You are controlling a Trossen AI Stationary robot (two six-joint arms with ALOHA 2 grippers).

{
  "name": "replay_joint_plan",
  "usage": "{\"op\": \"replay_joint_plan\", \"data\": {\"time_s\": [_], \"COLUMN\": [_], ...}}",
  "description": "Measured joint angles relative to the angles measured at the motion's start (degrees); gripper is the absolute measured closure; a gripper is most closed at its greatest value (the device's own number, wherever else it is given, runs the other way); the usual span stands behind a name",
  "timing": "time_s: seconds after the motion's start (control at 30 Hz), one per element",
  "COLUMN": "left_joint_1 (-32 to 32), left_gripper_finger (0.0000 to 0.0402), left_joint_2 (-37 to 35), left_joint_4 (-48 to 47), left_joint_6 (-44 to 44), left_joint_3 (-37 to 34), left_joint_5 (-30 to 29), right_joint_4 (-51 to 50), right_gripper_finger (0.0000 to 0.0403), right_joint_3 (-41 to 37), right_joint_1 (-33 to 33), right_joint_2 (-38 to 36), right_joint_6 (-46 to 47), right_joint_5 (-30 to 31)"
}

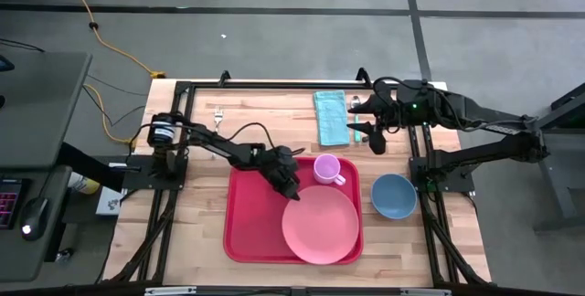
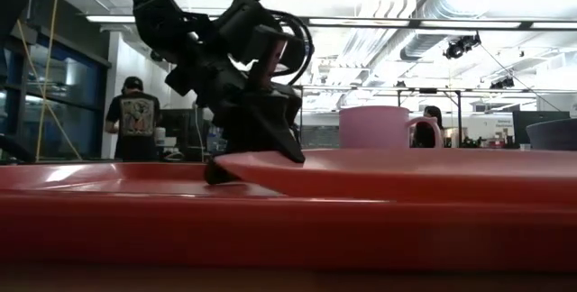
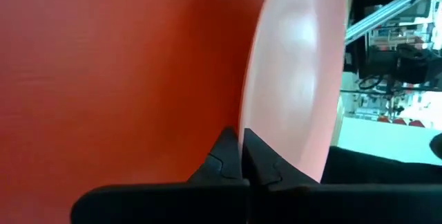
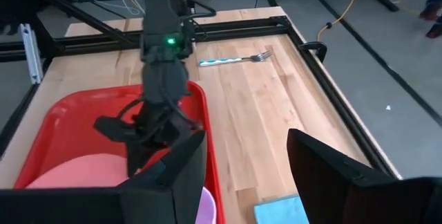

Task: Set up tray
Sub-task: Put the pink plate on the red serving tray below the pink mug

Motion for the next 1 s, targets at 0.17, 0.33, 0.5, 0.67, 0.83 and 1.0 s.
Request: {"op": "replay_joint_plan", "data": {"time_s": [0.17,0.33,0.5,0.67,0.83,1.0], "left_joint_1": [2.6,3.1,3.1,3.1,3.1,3.1], "left_gripper_finger": [0.0387,0.0387,0.0387,0.0366,0.0371,0.0376], "left_joint_2": [-0.2,-0.3,-0.5,-0.4,-0.4,-0.3], "left_joint_4": [-1.2,-3.9,-7.5,-7.1,-7.0,-6.6], "left_joint_6": [1.7,3.3,4.3,4.2,4.2,5.5], "left_joint_3": [0.0,0.0,0.1,0.0,0.0,0.0], "left_joint_5": [1.0,3.2,4.3,4.4,3.2,2.8], "right_joint_4": [-0.3,-0.2,-0.2,-0.2,-0.1,-0.1], "right_gripper_finger": [0.0222,0.0222,0.0222,0.0222,0.0222,0.0221], "right_joint_3": [0.0,0.0,0.0,0.0,0.0,0.0], "right_joint_1": [0.0,0.0,0.0,0.0,0.0,0.0], "right_joint_2": [0.0,0.0,0.0,0.0,0.0,0.0], "right_joint_6": [0.2,0.1,-1.2,-1.5,-2.3,-2.6], "right_joint_5": [-1.2,-1.2,-0.9,-0.7,-0.6,-0.6]}}
